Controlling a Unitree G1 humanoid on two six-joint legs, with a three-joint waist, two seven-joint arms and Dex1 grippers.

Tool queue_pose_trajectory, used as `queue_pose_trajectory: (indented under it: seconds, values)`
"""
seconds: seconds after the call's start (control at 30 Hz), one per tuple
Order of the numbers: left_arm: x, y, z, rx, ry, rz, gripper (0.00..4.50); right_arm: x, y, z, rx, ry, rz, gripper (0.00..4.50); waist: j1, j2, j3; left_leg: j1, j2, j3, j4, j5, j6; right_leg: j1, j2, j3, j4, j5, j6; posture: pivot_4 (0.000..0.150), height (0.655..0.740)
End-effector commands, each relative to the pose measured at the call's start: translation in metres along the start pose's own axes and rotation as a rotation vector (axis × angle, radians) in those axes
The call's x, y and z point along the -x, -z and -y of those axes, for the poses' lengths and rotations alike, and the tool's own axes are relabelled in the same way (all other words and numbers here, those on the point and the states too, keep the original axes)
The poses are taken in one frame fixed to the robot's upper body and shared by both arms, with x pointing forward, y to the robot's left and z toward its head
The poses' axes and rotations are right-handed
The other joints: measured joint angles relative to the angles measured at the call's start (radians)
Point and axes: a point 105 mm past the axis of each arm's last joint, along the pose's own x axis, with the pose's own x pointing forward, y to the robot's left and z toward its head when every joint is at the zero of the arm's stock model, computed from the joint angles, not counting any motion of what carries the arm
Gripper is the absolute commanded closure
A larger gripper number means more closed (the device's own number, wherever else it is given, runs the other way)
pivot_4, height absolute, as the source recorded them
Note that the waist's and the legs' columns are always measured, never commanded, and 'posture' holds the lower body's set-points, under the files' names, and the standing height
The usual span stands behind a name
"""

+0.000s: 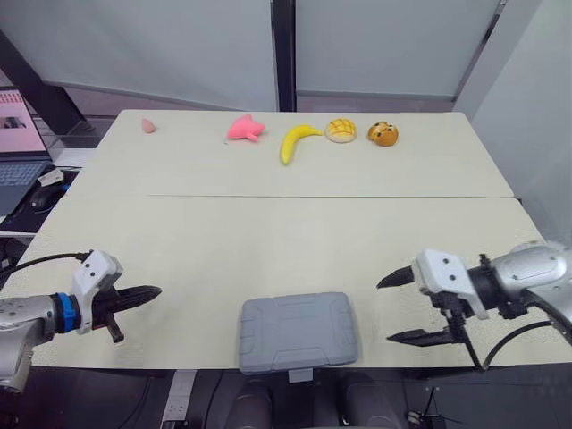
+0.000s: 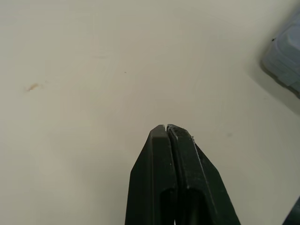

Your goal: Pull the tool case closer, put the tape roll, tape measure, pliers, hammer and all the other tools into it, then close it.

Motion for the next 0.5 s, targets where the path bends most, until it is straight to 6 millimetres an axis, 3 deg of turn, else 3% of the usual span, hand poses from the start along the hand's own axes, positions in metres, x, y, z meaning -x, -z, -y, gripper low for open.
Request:
queue_pose_trajectory:
  seconds: [0.03,0.27,0.5]
  values:
    - [0.012,-0.015,0.002,-0.118,-0.023,0.000,4.50,0.022,0.001,0.009,0.064,0.054,-0.031,0.03,0.000,0.000,0.000,-0.001,0.000,0.000,0.000,0.000,0.000,0.000,0.000,0.000,0.000,0.000,0.000,0.150,0.7369]
    - [0.026,-0.035,0.021,-0.267,-0.003,-0.067,4.50,0.053,0.021,0.016,0.113,0.062,-0.148,0.03,0.011,0.000,0.001,-0.006,0.000,0.000,0.000,0.000,0.000,-0.004,0.000,-0.001,-0.001,0.003,-0.005,0.150,0.7369]
    - [0.029,-0.043,0.027,-0.253,-0.044,-0.069,4.50,0.063,0.037,0.023,0.121,0.077,-0.199,0.03,0.011,0.000,0.001,-0.005,0.000,0.001,0.001,0.000,0.000,-0.004,0.000,0.000,-0.001,0.003,-0.005,0.150,0.7369]
